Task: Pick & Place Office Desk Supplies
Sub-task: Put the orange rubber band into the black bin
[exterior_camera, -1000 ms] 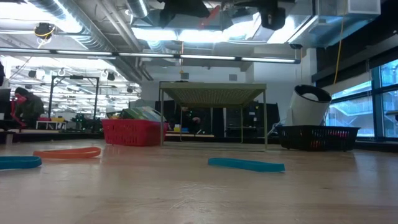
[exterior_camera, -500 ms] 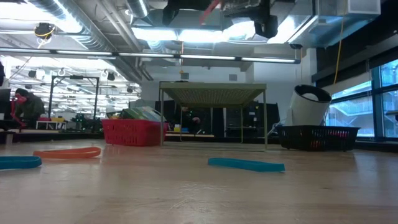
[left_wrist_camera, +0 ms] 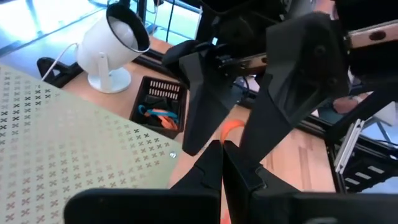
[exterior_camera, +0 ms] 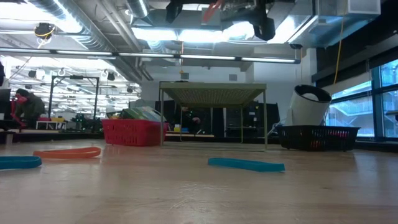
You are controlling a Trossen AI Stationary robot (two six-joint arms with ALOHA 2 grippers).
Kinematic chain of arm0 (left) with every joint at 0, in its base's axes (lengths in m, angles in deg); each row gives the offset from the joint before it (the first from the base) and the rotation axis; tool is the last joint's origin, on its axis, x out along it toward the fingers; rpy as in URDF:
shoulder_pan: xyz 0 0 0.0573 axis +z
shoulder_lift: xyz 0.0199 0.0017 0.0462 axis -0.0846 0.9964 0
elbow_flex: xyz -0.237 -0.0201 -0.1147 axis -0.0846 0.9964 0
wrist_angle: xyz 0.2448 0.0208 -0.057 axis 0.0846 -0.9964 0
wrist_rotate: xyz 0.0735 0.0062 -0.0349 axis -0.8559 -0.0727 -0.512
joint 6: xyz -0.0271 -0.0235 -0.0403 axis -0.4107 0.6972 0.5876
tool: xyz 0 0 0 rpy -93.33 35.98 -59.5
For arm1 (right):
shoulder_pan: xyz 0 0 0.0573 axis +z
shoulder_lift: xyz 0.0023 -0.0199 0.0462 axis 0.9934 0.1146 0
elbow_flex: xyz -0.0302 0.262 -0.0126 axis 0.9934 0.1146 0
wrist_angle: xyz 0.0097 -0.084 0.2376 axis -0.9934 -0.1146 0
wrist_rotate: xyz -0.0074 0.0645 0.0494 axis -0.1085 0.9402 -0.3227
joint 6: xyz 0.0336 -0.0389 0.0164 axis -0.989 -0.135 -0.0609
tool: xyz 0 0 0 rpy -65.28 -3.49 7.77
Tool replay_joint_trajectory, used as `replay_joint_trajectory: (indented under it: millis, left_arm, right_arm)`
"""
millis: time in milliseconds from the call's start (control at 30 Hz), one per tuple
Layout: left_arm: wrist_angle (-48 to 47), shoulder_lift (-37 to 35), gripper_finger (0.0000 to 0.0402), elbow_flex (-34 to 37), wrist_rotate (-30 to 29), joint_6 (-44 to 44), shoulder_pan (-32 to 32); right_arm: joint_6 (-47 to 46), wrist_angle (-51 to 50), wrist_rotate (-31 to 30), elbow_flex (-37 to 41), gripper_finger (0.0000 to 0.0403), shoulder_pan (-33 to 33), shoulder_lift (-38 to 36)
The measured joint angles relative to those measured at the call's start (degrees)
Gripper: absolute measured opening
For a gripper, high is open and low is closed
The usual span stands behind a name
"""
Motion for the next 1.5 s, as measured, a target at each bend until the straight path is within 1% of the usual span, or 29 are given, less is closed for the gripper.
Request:
replay_joint_trajectory:
  millis: [67,133,200,267,300,333,400,500,567,767,867,1033,1133,1200,1267,1300,1400,1500]
  left_arm:
    - [-0.2,0.0,0.0002,0.0,0.0,0.0,0.0]
    - [-0.1,0.0,0.0002,0.0,0.6,0.0,0.0]
    - [-0.1,0.0,0.0002,0.0,0.8,0.0,0.0]
    - [-0.1,0.0,0.0002,0.0,0.9,0.1,0.0]
    - [-0.1,0.0,0.0002,0.0,1.0,0.2,0.0]
    - [0.0,0.0,0.0002,0.0,1.0,0.2,0.0]
    - [0.2,0.0,0.0004,0.0,1.0,0.2,0.0]
    - [1.0,0.0,0.0007,0.0,1.8,1.3,0.0]
    - [1.8,0.0,0.0007,0.0,2.2,1.5,0.0]
    - [4.0,0.0,0.0016,0.0,8.4,0.2,1.1]
    - [3.7,0.0,0.0033,0.0,11.0,-0.7,1.8]
    - [3.2,0.0,0.0073,0.0,15.8,0.1,3.1]
    - [3.0,-0.5,0.0096,0.0,19.0,1.8,3.9]
    - [1.8,-0.8,0.0108,0.0,22.2,3.2,4.5]
    - [-1.0,-1.2,0.0115,0.0,25.0,3.6,4.6]
    - [-3.0,-1.4,0.0116,0.0,25.5,3.2,4.3]
    - [-12.8,-2.1,0.0113,0.0,23.9,0.2,1.5]
    - [-23.7,-1.6,0.0104,0.0,20.2,-0.8,-2.2]
  right_arm:
    - [-0.5,0.0,-0.1,0.0,0.0201,0.0,0.2]
    - [-0.6,-0.1,-0.1,0.0,0.0165,0.0,0.3]
    - [-0.3,0.1,-0.1,0.0,0.0112,0.0,0.3]
    - [1.2,0.0,-0.1,0.0,0.0047,0.0,0.3]
    - [2.6,0.4,-0.1,0.0,0.0024,0.0,0.3]
    - [3.1,1.1,0.0,0.0,0.0014,0.1,0.3]
    - [2.0,1.4,0.3,0.0,0.0010,0.1,0.3]
    - [3.0,1.6,0.4,0.0,0.0004,0.1,0.3]
    - [2.9,1.7,1.5,0.0,0.0003,0.1,0.3]
    - [3.1,1.7,4.0,0.0,0.0002,0.1,0.1]
    - [4.2,1.2,5.5,0.0,0.0001,0.0,-1.3]
    - [5.6,-3.4,5.5,0.0,0.0001,-1.6,-5.9]
    - [6.3,-8.6,5.4,0.0,0.0001,-2.9,-8.7]
    - [7.0,-13.7,5.6,0.0,0.0001,-3.8,-10.6]
    - [6.5,-20.7,6.5,0.0,0.0001,-4.7,-12.3]
    - [5.9,-24.8,7.1,0.0,0.0001,-5.0,-12.9]
    - [6.7,-35.9,7.8,0.0,0.0000,-6.2,-14.3]
    - [8.7,-45.0,8.0,0.0,0.0000,-7.6,-14.8]
